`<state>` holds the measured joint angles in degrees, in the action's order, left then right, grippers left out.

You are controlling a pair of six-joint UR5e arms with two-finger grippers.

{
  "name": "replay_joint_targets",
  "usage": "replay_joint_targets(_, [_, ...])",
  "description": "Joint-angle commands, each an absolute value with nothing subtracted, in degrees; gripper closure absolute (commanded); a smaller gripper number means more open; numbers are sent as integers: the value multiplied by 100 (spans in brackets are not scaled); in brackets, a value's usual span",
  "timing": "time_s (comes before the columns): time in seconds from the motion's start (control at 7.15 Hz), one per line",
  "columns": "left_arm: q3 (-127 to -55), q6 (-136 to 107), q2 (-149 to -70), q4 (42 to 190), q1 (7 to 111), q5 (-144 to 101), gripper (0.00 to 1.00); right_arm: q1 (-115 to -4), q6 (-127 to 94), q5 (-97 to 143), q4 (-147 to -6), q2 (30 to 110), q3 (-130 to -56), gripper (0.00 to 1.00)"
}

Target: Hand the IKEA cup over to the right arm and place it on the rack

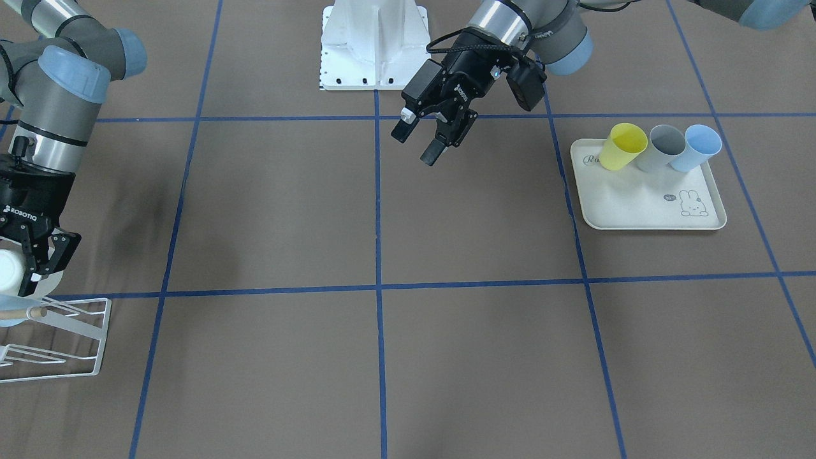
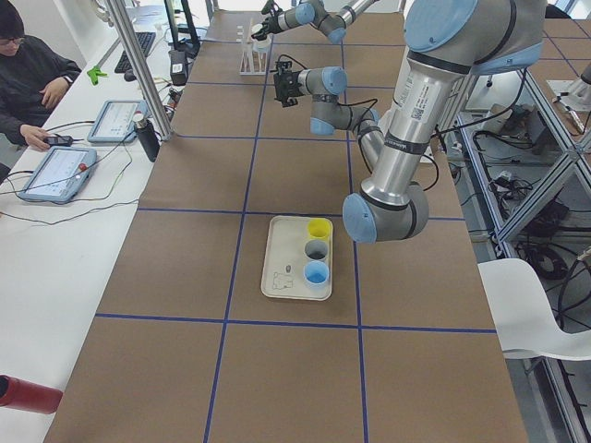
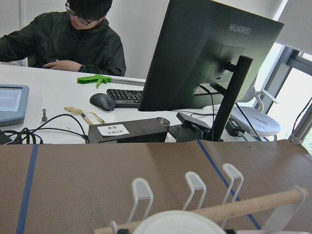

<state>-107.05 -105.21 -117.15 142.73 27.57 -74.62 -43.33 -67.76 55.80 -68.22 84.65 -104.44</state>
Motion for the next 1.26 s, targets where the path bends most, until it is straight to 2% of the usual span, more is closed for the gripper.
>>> replay_joint_targets(0.0, [-10705, -10529, -11716, 14273, 2751, -7462, 0, -4324, -6776, 5590, -6812, 8473, -10415, 100])
replay_joint_targets(0.84, [-10705, -10538, -11716, 14273, 2742, -7462, 0, -4271, -6785, 5634, -6820, 8481, -10301, 100])
replay_joint_targets(0.98, [-10705, -10547, -11716, 14273, 2742, -7462, 0, -4271, -6803, 5642, -6820, 8481, -10301, 61])
replay_joint_targets(1.12, [-10714, -10547, -11716, 14273, 2742, -7462, 0, -4245, -6811, 5634, -6812, 8490, -10283, 1])
